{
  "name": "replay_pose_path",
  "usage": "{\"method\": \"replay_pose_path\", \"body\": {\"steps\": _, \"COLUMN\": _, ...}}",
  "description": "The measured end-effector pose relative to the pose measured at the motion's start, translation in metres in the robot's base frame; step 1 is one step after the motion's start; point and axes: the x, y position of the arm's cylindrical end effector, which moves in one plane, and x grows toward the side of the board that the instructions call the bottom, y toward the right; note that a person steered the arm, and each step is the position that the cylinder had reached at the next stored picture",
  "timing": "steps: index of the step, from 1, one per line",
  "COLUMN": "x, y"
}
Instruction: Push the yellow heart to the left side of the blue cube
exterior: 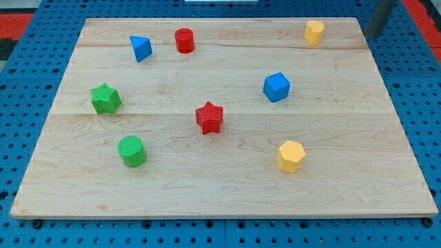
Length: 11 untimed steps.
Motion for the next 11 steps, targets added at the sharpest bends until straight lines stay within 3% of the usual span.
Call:
{"method": "replay_pose_path", "body": {"steps": 3, "x": -0.048, "y": -0.046}}
{"method": "replay_pose_path", "body": {"steps": 4, "x": -0.001, "y": -0.107}}
{"method": "replay_pose_path", "body": {"steps": 5, "x": 0.026, "y": -0.090}}
{"method": "replay_pose_path", "body": {"steps": 6, "x": 0.021, "y": -0.082}}
{"method": "replay_pose_path", "body": {"steps": 7, "x": -0.038, "y": -0.082}}
{"method": "replay_pose_path", "body": {"steps": 9, "x": 0.065, "y": -0.135}}
{"method": "replay_pose_path", "body": {"steps": 11, "x": 0.042, "y": -0.208}}
